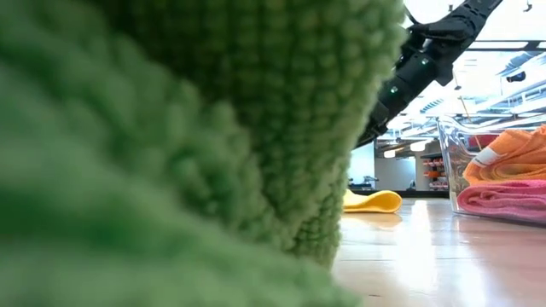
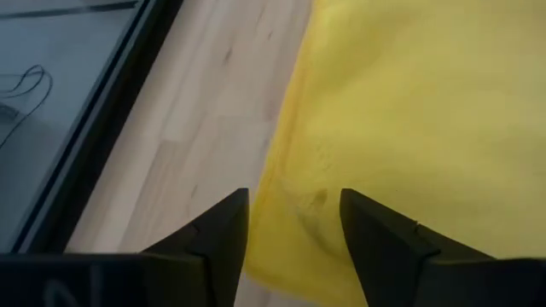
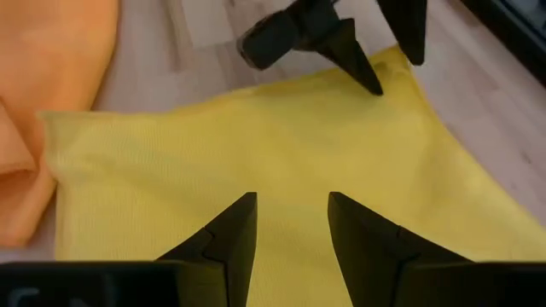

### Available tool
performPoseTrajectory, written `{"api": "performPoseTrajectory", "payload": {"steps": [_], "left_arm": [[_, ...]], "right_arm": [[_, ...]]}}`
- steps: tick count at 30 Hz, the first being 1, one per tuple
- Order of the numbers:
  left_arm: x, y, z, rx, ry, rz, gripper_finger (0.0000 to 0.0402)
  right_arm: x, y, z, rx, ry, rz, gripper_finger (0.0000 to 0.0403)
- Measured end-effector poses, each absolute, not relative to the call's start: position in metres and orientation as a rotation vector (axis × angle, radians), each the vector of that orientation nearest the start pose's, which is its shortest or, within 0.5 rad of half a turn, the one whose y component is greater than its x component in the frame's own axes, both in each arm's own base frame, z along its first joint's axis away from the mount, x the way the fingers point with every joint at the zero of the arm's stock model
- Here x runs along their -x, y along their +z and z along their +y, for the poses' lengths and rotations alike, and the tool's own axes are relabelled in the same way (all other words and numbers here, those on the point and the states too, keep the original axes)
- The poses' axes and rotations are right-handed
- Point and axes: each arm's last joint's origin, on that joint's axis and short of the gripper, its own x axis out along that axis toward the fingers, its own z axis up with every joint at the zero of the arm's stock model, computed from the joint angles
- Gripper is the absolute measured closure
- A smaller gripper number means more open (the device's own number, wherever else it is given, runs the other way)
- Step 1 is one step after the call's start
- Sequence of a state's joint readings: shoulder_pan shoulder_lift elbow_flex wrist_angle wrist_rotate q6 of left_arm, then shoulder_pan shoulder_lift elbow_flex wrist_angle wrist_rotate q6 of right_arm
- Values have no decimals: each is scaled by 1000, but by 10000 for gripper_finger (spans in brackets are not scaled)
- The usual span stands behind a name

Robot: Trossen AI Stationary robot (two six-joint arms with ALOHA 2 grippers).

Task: Fold microfiber towels
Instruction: Fold the yellow towel

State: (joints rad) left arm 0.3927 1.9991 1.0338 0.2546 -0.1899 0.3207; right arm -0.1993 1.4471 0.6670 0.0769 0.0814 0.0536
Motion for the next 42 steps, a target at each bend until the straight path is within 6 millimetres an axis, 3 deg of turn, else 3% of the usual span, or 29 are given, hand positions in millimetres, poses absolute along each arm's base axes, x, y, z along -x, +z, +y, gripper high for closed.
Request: {"api": "performPoseTrajectory", "payload": {"steps": [7,19,25,34,38,42], "left_arm": [[-361,115,154,-234,455,782,253],[-362,115,152,-265,445,794,389],[-361,120,152,-241,458,781,392],[-353,164,143,-250,506,738,386],[-346,163,149,-235,519,790,394],[-344,152,157,-222,533,814,378]], "right_arm": [[-271,173,-58,-82,-285,700,249],[-271,173,-58,-82,-286,700,249],[-271,173,-57,-88,-288,700,249],[-270,172,-57,-89,-288,706,249],[-271,173,-57,-89,-287,702,249],[-271,173,-57,-89,-287,700,249]]}}
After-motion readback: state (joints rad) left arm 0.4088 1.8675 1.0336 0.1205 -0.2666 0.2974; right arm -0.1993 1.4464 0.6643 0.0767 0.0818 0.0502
